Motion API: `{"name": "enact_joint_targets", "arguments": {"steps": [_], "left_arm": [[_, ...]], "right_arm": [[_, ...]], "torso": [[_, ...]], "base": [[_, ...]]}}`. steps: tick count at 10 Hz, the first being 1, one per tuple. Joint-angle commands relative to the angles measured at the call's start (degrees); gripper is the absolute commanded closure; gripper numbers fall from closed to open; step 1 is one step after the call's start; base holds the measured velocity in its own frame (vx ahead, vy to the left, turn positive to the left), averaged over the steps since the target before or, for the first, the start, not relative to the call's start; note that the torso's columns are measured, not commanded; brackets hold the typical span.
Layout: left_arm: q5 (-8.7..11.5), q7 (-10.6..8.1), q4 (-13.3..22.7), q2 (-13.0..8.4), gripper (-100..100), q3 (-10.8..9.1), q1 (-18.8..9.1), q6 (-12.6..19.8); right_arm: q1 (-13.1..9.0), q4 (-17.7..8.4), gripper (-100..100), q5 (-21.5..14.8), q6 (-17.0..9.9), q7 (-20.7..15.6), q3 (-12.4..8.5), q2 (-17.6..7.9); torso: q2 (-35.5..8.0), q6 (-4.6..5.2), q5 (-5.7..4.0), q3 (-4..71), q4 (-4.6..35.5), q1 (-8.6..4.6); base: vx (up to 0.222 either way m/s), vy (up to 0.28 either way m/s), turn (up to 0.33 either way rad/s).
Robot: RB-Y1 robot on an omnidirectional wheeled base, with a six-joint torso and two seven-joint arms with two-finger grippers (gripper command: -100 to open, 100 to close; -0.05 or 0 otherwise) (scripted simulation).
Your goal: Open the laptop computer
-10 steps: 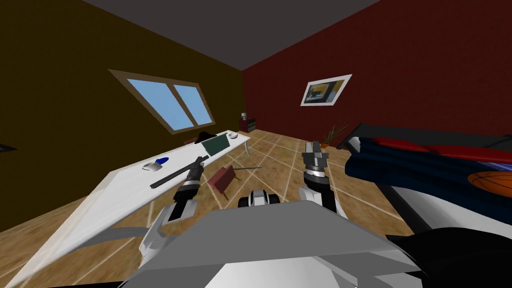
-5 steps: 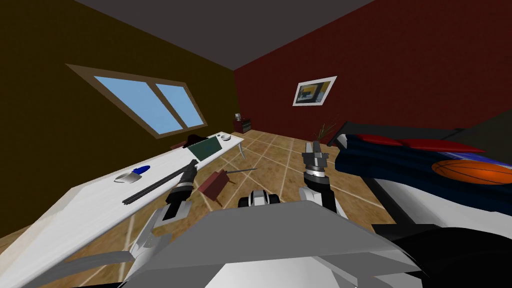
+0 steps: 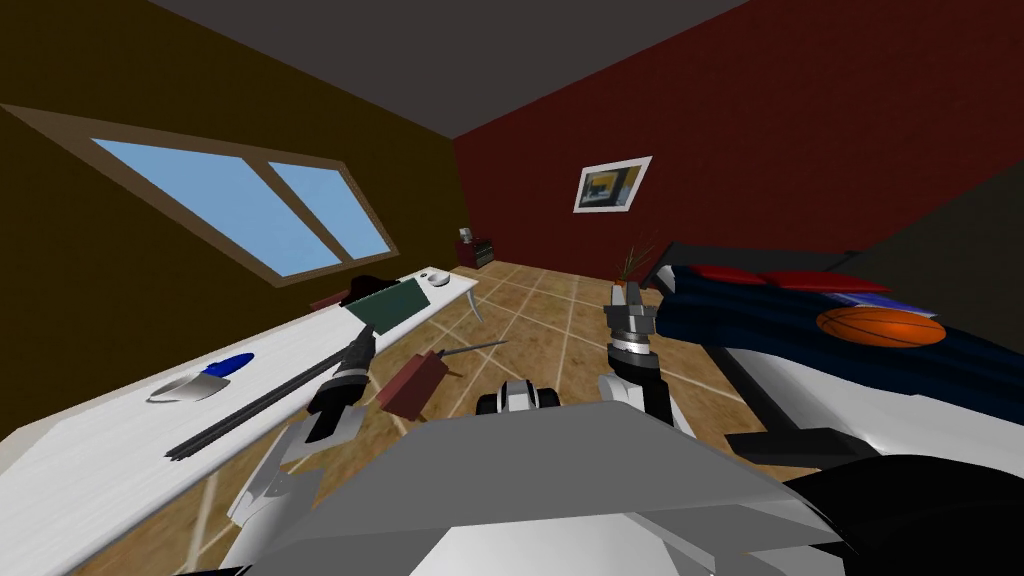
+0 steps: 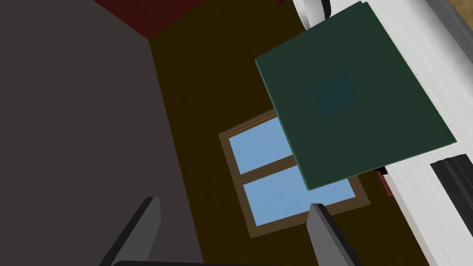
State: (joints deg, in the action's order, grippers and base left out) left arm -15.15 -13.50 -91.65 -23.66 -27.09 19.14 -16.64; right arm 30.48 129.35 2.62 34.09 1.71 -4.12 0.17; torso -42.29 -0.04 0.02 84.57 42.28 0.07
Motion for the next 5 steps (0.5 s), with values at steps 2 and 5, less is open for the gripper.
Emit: {"name": "enact_joint_targets", "arguments": {"steps": [2,5], "left_arm": [[-0.98,-0.77,5.79,-2.03,-100,-3.17,-1.7,0.24],[-1.84,-1.48,10.49,-3.8,-100,-5.73,-3.27,0.88]], "right_arm": [[0.0,0.0,0,0.0,0.0,0.0,0.0,0.0],[0.0,0.0,0,0.0,0.0,0.0,-0.01,-0.01]], "torso": [[-0.05,0.02,-0.01,-0.04,0.02,-0.04],[0.05,0.01,0.01,0.03,-0.02,0.0]], "base": [[0.067,0.0,-0.081],[0.101,0.033,-0.081]]}}
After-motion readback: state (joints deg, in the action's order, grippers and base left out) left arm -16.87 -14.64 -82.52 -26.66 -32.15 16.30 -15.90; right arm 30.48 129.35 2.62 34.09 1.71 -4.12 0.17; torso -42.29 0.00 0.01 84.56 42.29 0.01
